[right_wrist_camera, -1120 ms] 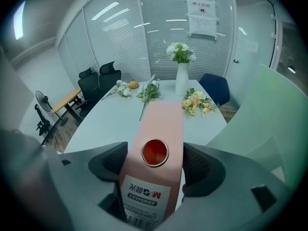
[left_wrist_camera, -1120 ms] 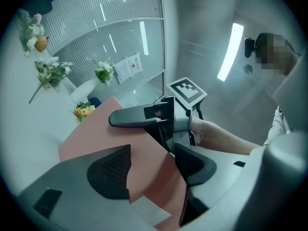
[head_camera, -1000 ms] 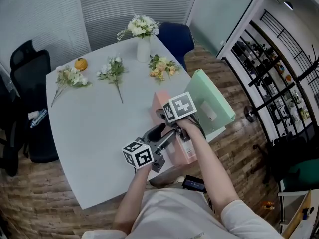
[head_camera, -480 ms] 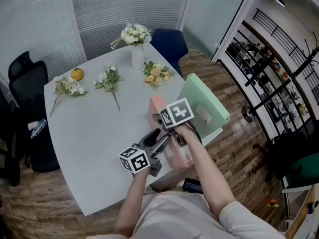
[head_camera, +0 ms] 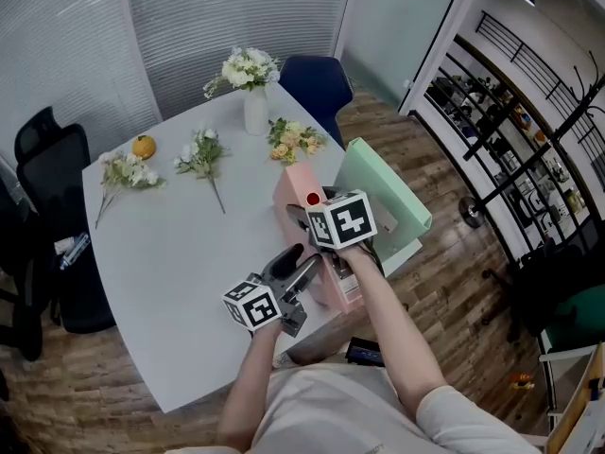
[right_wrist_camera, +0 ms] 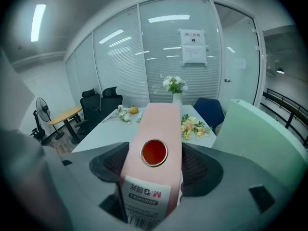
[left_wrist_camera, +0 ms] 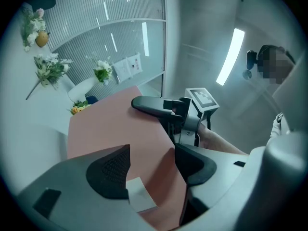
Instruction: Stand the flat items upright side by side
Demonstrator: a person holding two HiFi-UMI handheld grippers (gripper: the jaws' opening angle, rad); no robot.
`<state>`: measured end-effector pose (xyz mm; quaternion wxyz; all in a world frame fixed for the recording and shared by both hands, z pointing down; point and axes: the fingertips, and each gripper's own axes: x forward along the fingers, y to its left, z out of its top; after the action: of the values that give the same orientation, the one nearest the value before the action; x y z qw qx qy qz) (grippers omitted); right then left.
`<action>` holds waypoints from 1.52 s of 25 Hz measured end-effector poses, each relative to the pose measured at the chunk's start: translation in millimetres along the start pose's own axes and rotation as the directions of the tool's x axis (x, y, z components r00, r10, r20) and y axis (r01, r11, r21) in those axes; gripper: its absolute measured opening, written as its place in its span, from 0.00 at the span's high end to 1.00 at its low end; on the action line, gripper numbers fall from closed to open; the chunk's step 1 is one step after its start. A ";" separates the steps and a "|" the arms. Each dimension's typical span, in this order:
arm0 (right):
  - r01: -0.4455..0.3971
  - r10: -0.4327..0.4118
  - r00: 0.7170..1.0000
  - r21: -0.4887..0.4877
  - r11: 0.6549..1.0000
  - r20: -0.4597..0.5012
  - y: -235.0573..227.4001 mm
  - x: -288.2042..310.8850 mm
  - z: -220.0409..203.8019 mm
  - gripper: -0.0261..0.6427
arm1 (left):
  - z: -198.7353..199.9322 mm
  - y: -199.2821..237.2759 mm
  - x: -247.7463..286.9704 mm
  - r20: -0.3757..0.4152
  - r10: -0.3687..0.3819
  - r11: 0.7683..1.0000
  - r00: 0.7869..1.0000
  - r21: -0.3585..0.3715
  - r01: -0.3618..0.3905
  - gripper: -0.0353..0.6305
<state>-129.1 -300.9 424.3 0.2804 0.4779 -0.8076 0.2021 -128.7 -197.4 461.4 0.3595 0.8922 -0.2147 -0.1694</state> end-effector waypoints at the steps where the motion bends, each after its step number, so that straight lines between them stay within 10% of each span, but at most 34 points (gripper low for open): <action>1: -0.001 0.001 1.000 -0.007 1.000 0.021 0.8 -2.1 3.1 0.45 | 0.4 -0.5 0.1 0.000 0.000 1.000 1.000 0.002 0.000 0.52; 16: 0.036 -0.023 0.965 -0.045 0.998 0.260 -2.2 -31.2 24.5 0.45 | 1.2 0.1 4.6 0.000 0.006 1.000 1.000 0.007 -0.006 0.52; 38: 0.084 0.004 0.812 -0.123 0.989 0.584 -2.5 -87.3 1.9 0.45 | -32.6 4.5 12.3 -0.082 0.042 0.999 0.996 0.008 -0.042 0.52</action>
<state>-93.7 -245.7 366.6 0.0575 0.5124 -0.8566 -0.0185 -104.4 -188.0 485.2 0.3685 0.8949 -0.2190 -0.1244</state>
